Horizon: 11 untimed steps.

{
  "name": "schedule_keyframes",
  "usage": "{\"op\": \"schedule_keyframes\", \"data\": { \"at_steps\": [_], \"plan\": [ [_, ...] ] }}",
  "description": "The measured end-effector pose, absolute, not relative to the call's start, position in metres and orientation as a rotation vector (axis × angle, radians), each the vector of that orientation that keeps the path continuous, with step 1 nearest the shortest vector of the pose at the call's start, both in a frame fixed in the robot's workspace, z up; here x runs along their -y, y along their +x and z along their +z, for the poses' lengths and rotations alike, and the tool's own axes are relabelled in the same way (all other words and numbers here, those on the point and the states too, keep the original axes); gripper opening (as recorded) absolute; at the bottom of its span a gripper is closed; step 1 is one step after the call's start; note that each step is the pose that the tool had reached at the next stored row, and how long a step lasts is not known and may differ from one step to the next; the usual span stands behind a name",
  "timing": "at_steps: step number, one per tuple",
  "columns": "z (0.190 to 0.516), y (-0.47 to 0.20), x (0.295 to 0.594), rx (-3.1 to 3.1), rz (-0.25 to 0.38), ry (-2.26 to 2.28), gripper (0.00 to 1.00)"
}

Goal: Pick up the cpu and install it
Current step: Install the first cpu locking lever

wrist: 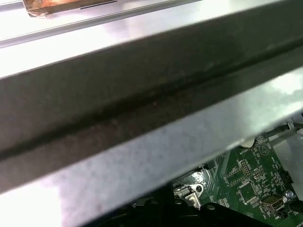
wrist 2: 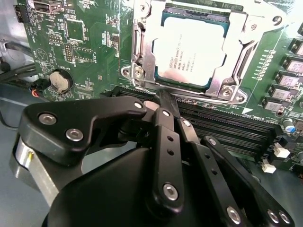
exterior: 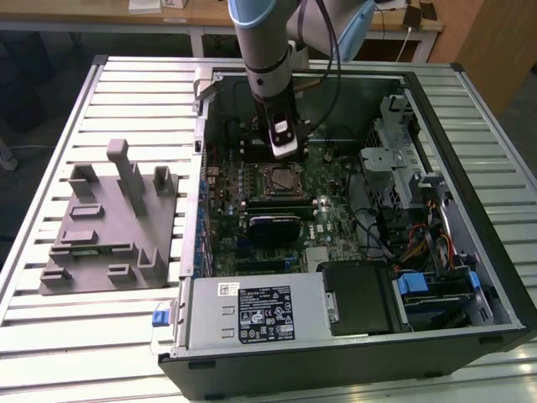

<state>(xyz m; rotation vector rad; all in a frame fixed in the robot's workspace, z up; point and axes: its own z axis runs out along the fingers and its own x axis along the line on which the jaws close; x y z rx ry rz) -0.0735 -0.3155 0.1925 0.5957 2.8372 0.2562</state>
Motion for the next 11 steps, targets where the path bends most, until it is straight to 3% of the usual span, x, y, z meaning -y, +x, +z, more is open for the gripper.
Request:
{"op": "schedule_keyframes", "data": {
  "at_steps": [11],
  "plan": [
    [0.1905,-0.0735,0.3166,-2.837,0.257,0.591,0.11]
  ]
}}
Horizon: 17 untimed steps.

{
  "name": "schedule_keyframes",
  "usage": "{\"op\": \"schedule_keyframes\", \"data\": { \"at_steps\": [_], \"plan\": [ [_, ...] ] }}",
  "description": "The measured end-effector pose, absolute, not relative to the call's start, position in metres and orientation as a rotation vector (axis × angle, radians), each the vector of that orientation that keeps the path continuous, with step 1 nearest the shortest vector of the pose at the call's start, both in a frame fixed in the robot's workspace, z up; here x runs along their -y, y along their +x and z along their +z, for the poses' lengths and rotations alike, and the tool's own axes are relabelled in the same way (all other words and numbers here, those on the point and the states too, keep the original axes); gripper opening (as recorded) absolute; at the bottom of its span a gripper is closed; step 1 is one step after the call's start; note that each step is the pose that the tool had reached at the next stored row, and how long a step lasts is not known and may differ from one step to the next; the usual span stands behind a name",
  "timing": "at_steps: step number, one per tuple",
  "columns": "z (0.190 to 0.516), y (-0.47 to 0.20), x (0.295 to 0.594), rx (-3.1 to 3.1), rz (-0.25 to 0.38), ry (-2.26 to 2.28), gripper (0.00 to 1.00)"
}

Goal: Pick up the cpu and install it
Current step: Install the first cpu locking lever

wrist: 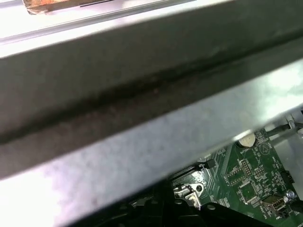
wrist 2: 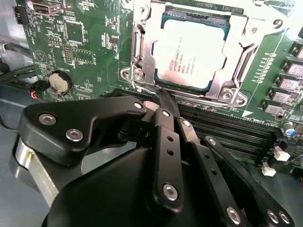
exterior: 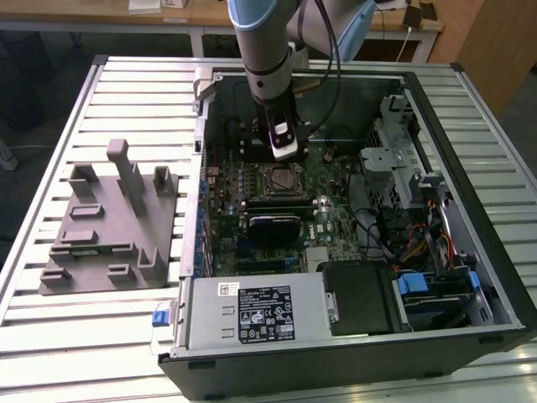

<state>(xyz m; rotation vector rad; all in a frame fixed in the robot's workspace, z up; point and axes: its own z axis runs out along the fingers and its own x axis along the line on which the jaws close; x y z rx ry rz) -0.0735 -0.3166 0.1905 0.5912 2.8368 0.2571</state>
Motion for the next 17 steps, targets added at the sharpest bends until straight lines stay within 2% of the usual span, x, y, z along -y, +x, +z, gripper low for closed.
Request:
{"op": "schedule_keyframes", "data": {
  "at_steps": [17],
  "plan": [
    [0.1975,-0.0735,0.3179,-2.837,0.258,0.588,0.11]
  ]
}}
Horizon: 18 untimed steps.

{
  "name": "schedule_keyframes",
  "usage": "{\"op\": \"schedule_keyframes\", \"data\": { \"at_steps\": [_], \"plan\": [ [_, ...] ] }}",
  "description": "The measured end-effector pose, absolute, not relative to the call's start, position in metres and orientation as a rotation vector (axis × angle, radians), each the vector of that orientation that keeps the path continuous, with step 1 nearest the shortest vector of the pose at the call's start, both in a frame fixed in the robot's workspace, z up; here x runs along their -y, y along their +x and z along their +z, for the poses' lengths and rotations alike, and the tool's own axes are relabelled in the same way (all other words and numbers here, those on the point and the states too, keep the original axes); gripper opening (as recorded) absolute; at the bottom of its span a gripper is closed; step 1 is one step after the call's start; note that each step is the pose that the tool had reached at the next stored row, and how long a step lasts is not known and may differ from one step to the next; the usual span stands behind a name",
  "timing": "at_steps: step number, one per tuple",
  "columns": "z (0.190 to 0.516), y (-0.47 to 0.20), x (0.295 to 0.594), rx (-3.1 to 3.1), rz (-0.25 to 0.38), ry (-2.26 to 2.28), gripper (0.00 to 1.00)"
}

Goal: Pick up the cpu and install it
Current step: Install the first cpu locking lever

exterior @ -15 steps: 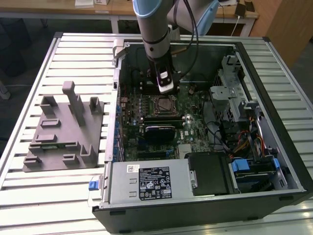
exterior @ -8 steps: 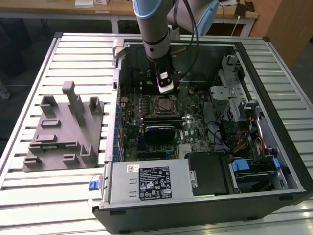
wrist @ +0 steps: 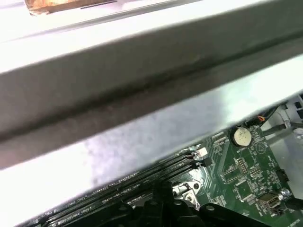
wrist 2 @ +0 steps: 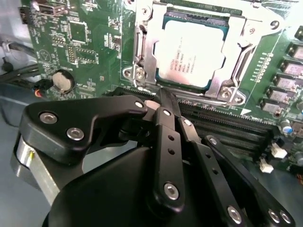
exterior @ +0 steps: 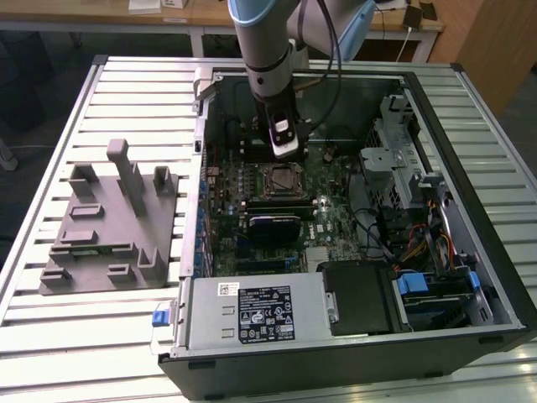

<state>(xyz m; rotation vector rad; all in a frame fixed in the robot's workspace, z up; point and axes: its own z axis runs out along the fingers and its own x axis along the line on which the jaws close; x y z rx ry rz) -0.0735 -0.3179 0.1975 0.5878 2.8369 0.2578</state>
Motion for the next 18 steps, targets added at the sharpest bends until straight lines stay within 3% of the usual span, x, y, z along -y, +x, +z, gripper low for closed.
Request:
{"op": "schedule_keyframes", "data": {
  "at_steps": [18],
  "plan": [
    [0.222,-0.073,0.318,-2.837,0.259,0.588,0.11]
  ]
}}
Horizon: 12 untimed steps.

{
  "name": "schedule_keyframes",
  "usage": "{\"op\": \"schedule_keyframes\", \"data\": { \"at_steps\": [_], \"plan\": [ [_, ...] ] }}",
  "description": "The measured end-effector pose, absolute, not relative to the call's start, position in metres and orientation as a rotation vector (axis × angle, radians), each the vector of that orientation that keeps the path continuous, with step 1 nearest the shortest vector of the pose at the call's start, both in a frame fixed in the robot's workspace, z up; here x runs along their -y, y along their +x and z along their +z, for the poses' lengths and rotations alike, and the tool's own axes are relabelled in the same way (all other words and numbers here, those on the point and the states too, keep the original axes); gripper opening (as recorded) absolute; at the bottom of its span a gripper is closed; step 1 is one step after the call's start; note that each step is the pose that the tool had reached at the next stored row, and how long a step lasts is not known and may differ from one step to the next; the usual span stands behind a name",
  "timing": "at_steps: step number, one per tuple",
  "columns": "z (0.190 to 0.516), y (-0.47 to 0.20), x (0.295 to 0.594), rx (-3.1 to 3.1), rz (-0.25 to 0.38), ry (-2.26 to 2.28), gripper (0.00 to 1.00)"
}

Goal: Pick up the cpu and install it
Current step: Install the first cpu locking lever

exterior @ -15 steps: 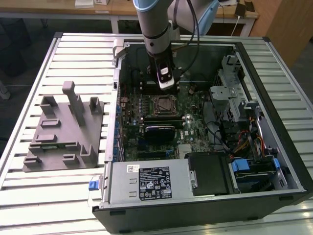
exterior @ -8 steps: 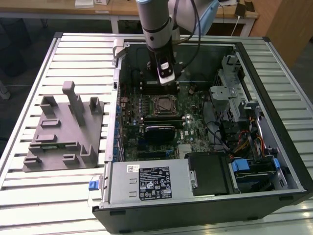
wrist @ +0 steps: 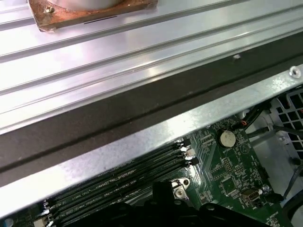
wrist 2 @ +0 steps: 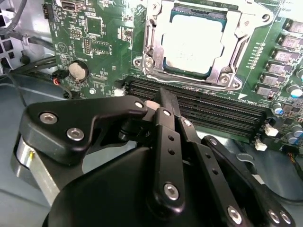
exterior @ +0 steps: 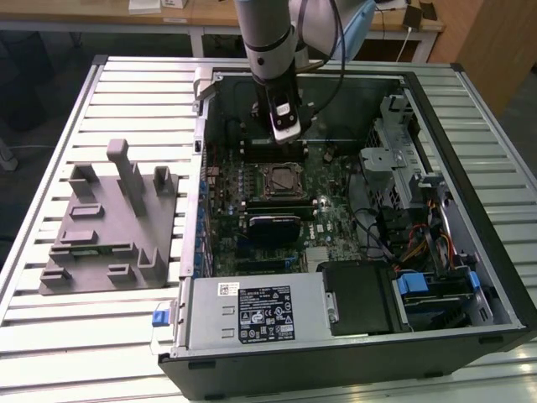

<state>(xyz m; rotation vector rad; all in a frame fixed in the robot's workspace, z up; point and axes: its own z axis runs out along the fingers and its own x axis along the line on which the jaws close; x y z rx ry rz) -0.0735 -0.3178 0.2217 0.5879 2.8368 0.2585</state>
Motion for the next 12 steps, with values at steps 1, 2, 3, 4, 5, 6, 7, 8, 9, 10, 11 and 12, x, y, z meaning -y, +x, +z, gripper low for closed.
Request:
{"op": "schedule_keyframes", "data": {
  "at_steps": [1,2,3,4,5,6,7,8,9,10,11,12],
  "plan": [
    [0.2218,-0.0735,0.3178,-2.837,0.258,0.588,0.11],
    [0.2219,-0.0735,0.3178,-2.837,0.258,0.588,0.11],
    [0.2219,-0.0735,0.3178,-2.837,0.258,0.588,0.11],
    [0.2219,-0.0734,0.3178,-2.838,0.256,0.588,0.11],
    [0.2219,-0.0732,0.318,-2.841,0.251,0.588,0.11],
    [0.2218,-0.073,0.3183,-2.845,0.244,0.588,0.11],
    [0.2217,-0.0726,0.3187,-2.85,0.235,0.589,0.11],
    [0.2217,-0.0723,0.3192,-2.855,0.225,0.589,0.11],
    [0.2216,-0.0719,0.3198,-2.861,0.215,0.59,0.11],
    [0.2216,-0.0715,0.3206,-2.867,0.205,0.591,0.11],
    [0.2216,-0.0711,0.3216,-2.873,0.196,0.592,0.11],
    [0.2216,-0.0707,0.3226,-2.88,0.188,0.593,0.11]
  ]
}}
